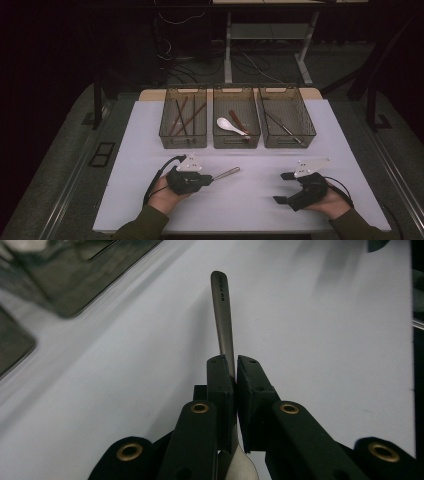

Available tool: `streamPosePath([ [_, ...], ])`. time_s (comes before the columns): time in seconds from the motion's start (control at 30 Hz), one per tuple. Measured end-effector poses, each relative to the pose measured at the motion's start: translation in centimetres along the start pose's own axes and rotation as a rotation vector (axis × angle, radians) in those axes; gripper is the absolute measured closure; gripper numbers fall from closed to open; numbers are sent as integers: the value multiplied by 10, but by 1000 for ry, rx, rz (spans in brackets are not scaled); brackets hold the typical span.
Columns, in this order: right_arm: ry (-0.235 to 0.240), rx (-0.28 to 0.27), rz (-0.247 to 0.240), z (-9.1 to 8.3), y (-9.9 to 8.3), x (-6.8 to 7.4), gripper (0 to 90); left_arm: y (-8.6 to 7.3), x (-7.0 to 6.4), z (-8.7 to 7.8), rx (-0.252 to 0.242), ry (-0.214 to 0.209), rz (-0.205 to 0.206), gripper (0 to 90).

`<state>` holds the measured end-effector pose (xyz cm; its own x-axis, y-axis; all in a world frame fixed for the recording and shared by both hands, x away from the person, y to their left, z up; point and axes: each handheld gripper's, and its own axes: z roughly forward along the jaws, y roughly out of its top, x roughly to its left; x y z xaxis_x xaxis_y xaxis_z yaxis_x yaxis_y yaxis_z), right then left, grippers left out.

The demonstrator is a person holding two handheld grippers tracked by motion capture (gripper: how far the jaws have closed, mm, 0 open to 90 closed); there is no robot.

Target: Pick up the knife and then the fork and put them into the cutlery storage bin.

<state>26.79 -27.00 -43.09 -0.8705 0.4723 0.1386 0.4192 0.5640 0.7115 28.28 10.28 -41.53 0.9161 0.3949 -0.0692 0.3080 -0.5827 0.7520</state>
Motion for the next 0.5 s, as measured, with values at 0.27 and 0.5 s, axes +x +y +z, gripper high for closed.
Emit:
streamPosePath([
  [0.27,75,43,-47,4,20,-4,148,14,-8,11,7,-139,91,847],
  [0.5,130,29,-75,9,43,-4,147,34,-15,22,12,-223,170,847],
])
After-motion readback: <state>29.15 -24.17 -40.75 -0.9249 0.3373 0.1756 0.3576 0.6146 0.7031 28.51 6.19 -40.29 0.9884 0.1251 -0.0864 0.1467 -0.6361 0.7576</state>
